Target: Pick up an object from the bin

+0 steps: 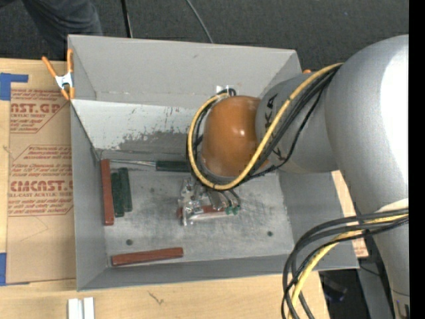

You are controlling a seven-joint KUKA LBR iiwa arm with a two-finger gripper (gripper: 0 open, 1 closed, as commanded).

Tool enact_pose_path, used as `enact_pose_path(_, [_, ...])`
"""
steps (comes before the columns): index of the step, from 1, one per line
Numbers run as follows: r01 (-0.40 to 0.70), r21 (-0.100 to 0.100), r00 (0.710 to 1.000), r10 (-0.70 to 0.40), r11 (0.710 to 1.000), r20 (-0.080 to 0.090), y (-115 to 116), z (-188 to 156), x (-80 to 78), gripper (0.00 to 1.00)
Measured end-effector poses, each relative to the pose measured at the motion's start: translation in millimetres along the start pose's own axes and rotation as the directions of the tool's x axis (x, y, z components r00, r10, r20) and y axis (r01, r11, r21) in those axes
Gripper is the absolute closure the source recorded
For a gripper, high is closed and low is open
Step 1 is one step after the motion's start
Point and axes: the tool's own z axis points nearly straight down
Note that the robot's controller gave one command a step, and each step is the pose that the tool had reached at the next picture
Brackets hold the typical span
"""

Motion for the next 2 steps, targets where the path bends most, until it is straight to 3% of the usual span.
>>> enact_pose_path(1, [0.017, 0.002, 1.000, -0.017, 1.000, 0.000, 4.3, -178.4, -13.4, 1.00])
enact_pose_path(2, [0.017, 0.001, 1.000, -0.017, 1.000, -0.005, 4.4, -175.6, -12.4, 1.00])
